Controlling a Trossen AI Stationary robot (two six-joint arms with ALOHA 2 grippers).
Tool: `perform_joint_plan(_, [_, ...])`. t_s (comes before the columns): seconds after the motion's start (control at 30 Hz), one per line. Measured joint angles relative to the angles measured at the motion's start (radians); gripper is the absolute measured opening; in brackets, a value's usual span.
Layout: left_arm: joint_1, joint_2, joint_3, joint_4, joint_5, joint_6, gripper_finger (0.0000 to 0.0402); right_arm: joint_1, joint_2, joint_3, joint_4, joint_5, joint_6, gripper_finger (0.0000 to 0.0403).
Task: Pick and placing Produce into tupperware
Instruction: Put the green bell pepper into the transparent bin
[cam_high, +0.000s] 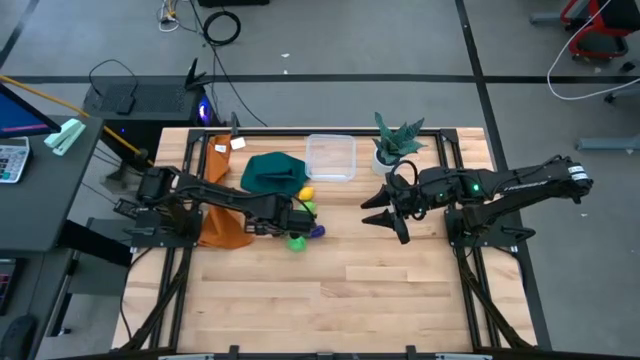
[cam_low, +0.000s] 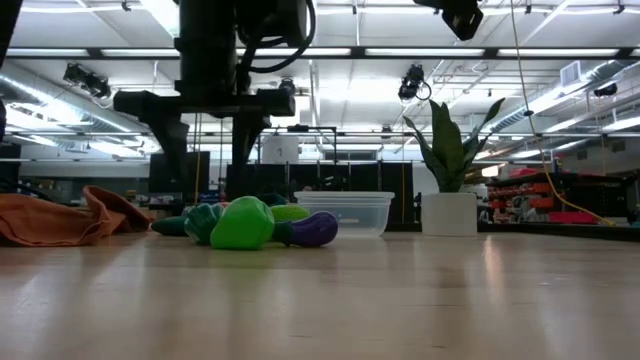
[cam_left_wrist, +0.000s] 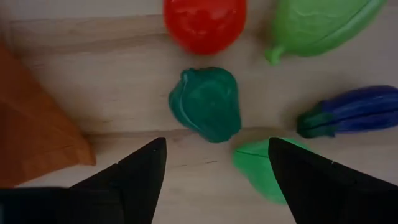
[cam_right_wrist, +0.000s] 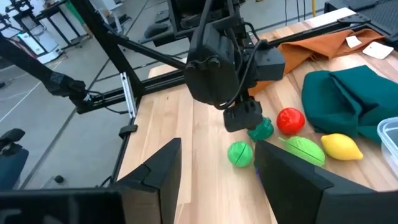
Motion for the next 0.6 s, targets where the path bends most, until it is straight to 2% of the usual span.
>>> perform_joint_plan(0.33, [0.0, 0.0, 0.0, 0.022, 0.001, 0.012, 0.0291, 0.0, 0.0, 0.0, 0.0, 0.0, 0.0, 0.0167])
perform_joint_plan(0.6, [-0.002, 0.0, 0.0, 0.024, -0.051, 0.004, 0.0291, 0.0, 0.0, 0.0, 0.0, 0.0, 0.0, 0.0167])
